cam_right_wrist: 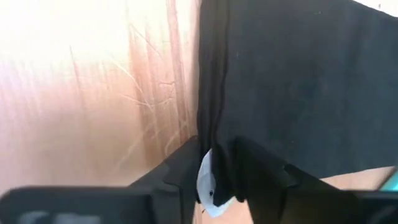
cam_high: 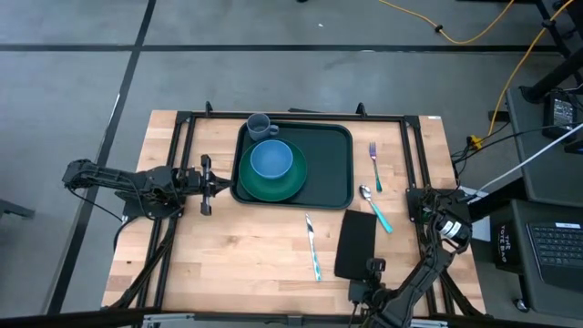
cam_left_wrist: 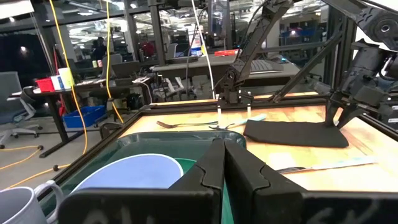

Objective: Set up tray
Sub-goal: Put the black napkin on the green serving tray to the right of the green plate

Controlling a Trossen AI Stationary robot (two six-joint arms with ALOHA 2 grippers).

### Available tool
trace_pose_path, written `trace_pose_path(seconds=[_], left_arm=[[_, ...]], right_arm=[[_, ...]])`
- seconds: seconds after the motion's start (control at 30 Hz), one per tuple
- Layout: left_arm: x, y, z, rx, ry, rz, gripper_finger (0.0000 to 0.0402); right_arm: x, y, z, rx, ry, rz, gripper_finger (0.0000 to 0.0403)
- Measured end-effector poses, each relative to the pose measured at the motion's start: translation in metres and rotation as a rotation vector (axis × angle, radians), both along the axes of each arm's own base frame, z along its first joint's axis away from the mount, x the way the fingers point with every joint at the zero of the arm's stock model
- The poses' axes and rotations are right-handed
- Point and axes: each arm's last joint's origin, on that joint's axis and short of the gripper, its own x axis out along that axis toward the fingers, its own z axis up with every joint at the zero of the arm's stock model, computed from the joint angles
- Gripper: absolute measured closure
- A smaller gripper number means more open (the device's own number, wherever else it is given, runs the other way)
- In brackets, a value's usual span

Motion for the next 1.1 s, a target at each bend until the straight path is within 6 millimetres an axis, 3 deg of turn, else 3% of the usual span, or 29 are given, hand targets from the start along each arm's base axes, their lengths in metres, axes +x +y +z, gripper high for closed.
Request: trace_pose_path(seconds=[0.27, 0.53, 0.7, 1.1], left_arm=[[0.0, 0.0, 0.0, 0.0, 0.0, 0.0, 0.0398], [0.0, 0.0, 0.0, 0.0, 0.0, 0.0, 0.0398], [0.0, 0.0, 0.0, 0.0, 0.0, 0.0, 0.0398], [0.0, 0.0, 0.0, 0.0, 0.0, -0.001, 0.0398]], right_arm=[[0.001, 0.0, -0.001, 0.016, -0.028, -0.055, 0.0385], [0.003, 0.002, 0.004, 0.017, -0.04, -0.12, 0.0388], [0.009, 0.009, 0.021, 0.009, -0.016, -0.127, 0.0388], [0.021, 0.019, 0.095, -0.039, -0.095, -0.08, 0.039]])
